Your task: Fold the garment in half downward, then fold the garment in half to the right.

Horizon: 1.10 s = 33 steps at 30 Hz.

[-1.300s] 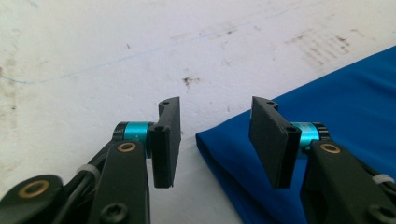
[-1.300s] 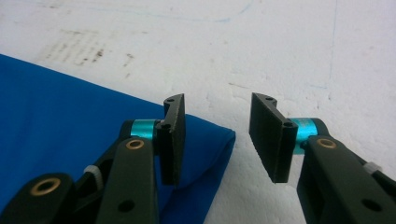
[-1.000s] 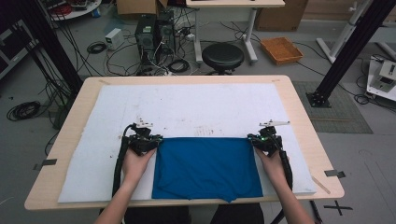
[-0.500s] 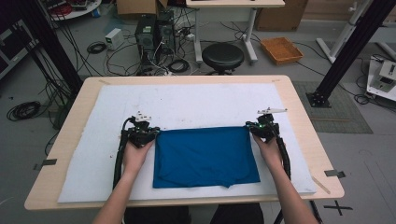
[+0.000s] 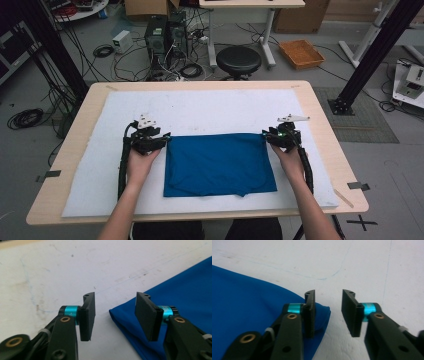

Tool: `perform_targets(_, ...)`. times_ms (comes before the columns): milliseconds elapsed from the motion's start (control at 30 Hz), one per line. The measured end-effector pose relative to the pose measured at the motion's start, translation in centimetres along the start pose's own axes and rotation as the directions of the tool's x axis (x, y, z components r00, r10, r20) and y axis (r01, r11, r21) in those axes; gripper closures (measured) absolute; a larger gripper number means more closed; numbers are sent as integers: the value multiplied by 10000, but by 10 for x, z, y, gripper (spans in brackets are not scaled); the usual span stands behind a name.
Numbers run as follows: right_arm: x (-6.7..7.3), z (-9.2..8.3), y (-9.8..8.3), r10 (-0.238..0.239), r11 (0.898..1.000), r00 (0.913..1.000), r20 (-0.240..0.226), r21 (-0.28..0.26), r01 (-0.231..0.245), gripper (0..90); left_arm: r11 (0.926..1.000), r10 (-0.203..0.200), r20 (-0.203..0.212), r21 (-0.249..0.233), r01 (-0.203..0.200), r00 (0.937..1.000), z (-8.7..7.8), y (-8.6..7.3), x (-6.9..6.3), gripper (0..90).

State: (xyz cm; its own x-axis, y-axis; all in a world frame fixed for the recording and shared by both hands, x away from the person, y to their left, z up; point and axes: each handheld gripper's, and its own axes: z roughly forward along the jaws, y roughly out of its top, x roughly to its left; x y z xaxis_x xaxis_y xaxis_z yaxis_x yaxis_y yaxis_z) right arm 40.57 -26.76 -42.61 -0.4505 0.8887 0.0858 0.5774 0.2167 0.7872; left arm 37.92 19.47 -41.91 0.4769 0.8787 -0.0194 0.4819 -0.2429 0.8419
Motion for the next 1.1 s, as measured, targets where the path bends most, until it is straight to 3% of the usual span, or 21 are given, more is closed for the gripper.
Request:
perform_targets(167,1,-34,-11,105,9963,9998,-153,-849,-118,516,9962,401,131,-782,-389,9991,-41,-7,-6,437)
perform_targets(300,-2,-59,-25,300,9883,9995,-111,-1492,-314,481,9910,434,334,-1280,-388,9985,-60,-19,-7,429)
perform_targets(533,-15,-79,-38,912,9774,9958,92,-1926,-877,462,9913,358,425,-1281,-301,9985,-62,-26,-2,419)
perform_targets(700,-18,-84,-39,956,9729,9953,134,-2126,-906,462,9910,354,466,-1310,-291,9983,-62,-27,-4,415)
perform_targets(1100,-15,-83,-39,832,9733,9965,87,-2152,-794,462,9891,630,664,-1373,-534,9958,-62,-24,-17,415)
